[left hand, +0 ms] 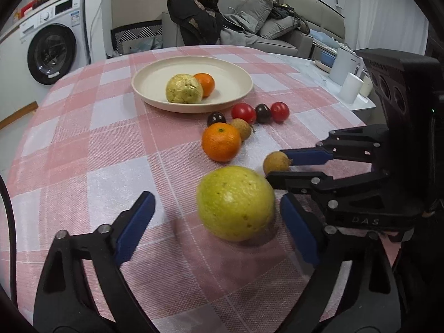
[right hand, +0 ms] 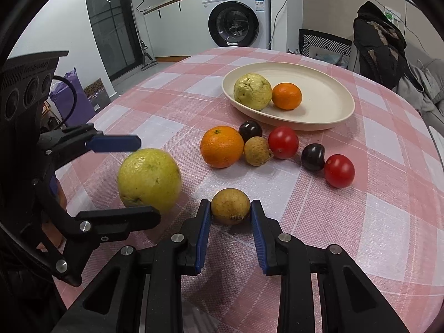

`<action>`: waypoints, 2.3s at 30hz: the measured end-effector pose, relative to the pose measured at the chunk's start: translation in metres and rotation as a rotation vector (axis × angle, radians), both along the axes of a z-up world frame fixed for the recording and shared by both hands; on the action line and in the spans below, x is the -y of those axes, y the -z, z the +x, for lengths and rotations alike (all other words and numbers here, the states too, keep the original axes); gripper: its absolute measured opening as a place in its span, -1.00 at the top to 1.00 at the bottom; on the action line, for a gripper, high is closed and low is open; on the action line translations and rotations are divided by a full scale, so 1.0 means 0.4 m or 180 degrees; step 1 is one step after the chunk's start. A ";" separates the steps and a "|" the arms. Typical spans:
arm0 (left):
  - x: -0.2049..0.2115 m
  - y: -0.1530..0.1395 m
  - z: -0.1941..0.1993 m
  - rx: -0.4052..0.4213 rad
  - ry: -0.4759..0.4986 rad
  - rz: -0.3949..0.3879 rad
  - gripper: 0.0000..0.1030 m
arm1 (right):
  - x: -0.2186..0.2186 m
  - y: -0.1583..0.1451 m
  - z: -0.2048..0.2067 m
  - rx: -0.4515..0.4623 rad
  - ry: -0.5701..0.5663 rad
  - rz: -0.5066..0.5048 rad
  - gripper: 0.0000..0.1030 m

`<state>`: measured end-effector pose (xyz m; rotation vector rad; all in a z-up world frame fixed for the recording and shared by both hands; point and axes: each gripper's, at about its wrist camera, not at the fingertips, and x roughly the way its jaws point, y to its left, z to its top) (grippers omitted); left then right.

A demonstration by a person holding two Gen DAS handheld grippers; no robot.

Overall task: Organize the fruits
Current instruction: 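Grasp the large green pomelo with the left gripper while the right gripper grasps a brown kiwi, then carry the pomelo and kiwi onto the cream plate and release both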

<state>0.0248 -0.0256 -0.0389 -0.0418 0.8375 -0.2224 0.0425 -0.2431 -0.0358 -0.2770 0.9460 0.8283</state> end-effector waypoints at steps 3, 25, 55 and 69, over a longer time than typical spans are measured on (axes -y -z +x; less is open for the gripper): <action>0.010 0.004 0.003 -0.0024 0.0050 -0.0007 -0.37 | 0.007 -0.004 0.003 0.0004 0.0031 0.0016 0.42; -0.018 -0.045 0.023 0.0217 -0.0062 -0.0163 0.03 | 0.057 -0.046 0.029 0.0085 0.0219 0.0212 0.42; -0.040 -0.100 0.103 0.0424 -0.0150 -0.0065 0.00 | 0.076 -0.082 0.098 0.0181 0.0467 0.0383 0.42; -0.110 -0.117 0.240 0.0536 -0.0475 0.0060 0.00 | 0.058 -0.096 0.195 0.0171 0.0668 0.0463 0.42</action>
